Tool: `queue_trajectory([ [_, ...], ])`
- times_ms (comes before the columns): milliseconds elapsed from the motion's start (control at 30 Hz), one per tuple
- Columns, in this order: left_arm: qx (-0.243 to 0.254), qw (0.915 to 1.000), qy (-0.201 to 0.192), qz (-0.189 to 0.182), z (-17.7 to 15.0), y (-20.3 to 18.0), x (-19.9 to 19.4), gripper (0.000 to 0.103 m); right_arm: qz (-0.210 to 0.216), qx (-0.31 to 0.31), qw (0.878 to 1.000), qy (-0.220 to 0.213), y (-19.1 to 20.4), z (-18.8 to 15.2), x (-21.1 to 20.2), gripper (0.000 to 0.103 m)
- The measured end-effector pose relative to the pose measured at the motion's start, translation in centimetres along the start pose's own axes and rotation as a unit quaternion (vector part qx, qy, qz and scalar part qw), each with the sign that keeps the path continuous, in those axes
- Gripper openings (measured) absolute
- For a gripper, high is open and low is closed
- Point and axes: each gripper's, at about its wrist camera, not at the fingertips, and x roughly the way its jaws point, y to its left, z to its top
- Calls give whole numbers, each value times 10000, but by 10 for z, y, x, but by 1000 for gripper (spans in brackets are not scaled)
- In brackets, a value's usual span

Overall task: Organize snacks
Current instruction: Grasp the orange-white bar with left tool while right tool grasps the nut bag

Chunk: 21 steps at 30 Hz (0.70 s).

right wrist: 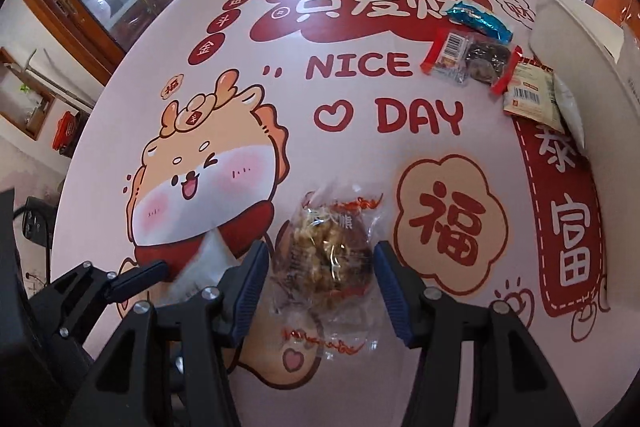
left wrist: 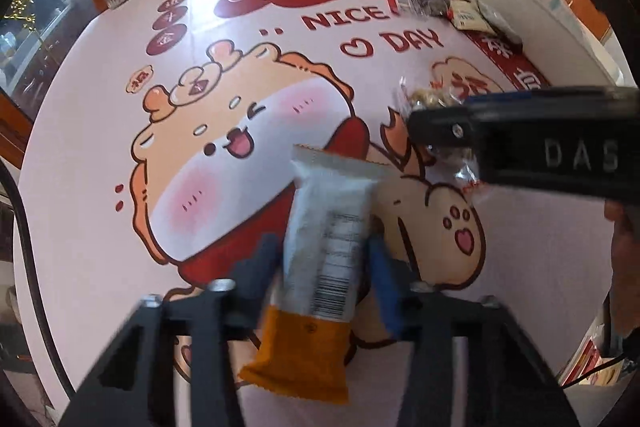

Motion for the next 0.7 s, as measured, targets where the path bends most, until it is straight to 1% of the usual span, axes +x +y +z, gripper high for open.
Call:
queue_trajectory([
  [33,-21,10000,3,3,1,0,0,41,-67,-35,10000,-37,0,-1,-1,43],
  [67,-47,10000,-8,11,1,0,0,40,-75,-88,9999,-89,-1,-1,-2,36],
  [200,-162,9999,-18,36,2,1,-1,36,137,-36,9999,-53,-8,-3,-3,34],
  [400,-475,9989,-1,28,4,3,-5,34,235,-71,9996,-112,-11,-8,-13,31],
  [433,-489,9988,-20,29,5,2,-7,34,385,-81,9991,-163,-12,-9,-17,8],
  [467,-494,9988,-42,33,6,2,-9,34,498,-76,9985,-212,-13,-9,-24,0],
  [567,-528,9985,-151,73,13,-4,-17,34,453,-113,9981,-404,-17,-8,-39,0],
  [700,-636,9976,-239,140,22,-10,-24,34,457,-29,9979,-453,-33,-10,-48,0],
])
